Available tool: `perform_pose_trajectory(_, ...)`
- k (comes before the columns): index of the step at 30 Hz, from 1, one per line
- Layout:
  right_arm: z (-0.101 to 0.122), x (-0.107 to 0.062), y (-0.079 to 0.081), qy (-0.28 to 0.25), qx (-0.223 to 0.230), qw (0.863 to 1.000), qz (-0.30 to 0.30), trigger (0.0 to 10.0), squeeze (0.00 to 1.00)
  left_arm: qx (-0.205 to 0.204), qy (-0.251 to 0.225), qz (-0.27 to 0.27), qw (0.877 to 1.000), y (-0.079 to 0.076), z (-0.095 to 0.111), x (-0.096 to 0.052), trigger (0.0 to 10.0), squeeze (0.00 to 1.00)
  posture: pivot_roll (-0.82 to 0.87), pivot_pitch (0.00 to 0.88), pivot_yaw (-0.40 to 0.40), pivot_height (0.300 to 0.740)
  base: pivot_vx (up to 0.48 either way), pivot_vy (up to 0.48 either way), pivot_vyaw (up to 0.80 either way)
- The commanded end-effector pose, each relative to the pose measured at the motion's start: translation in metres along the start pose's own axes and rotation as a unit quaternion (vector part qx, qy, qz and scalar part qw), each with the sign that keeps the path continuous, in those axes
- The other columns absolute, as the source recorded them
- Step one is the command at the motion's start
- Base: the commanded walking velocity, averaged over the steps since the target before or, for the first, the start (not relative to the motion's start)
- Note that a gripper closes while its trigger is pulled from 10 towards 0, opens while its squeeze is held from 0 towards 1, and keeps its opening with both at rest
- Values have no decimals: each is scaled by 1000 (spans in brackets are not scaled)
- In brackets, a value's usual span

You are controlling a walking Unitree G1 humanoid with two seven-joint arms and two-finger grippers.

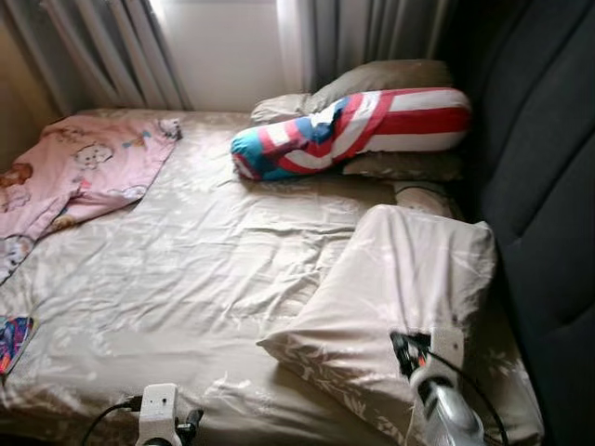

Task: Clean up the room

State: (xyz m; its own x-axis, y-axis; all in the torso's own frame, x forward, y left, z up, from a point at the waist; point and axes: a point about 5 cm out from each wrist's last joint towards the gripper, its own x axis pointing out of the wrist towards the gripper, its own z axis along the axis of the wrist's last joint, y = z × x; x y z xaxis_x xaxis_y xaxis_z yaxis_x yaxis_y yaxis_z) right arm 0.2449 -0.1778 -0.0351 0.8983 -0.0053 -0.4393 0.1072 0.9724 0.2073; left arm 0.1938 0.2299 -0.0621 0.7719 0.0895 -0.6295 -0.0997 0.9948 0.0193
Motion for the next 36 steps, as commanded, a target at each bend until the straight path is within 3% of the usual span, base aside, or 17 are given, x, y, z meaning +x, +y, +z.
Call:
perform_pose_trajectory(1, 1, 0, -4, 0, 2, 1000, -6, 10000, 0, 2, -28, 2, 1000, 2, 10, 2, 10000, 0, 22, 0, 9, 738, 0, 0, 0)
perform_pose_trajectory(4, 1, -1, -8, -2, 1, 1000, -7, 10000, 0, 36, -60, 10, 997, 3, 24, 5, 10000, 0, 25, 3, 3, 738, 0, 0, 0)
perform_pose_trajectory(7, 0, -3, -11, -1, 1, 1000, -13, 10000, 0, 30, -111, 10, 993, 6, 40, 5, 10000, 0, 31, 15, -4, 738, 0, 0, 0)
perform_pose_trajectory(8, -1, -3, -12, -1, 2, 1000, -17, 10000, 0, 29, -151, 7, 988, 4, 53, 5, 10000, 0, 37, 21, -5, 738, 0, 0, 0)
perform_pose_trajectory(11, -2, -4, -13, 2, 2, 1000, -20, 10000, 0, 22, -194, 1, 981, -3, 65, 4, 10000, 0, 42, 23, -6, 738, 0, 0, 0)
perform_pose_trajectory(18, -5, -5, -16, 15, -6, 999, -40, 10000, 0, 16, -224, -6, 975, -13, 76, 4, 10000, 0, 35, 31, 0, 738, 0, 0, 0)
perform_pose_trajectory(23, -9, -7, -21, 31, -13, 999, -43, 10000, 0, 13, -239, -19, 971, -22, 82, 3, 10000, 0, 26, 38, -7, 707, 0, 0, 0)
perform_pose_trajectory(26, -8, -9, -26, 23, -4, 999, -50, 10000, 0, 9, -241, -18, 970, -23, 81, 3, 10000, 0, 27, 37, -10, 689, 0, 0, 0)
perform_pose_trajectory(36, -10, -10, -30, 32, -9, 998, -58, 10000, 0, -1, -239, -20, 971, -23, 81, 3, 10000, 0, 40, 40, -19, 689, 0, 0, 0)
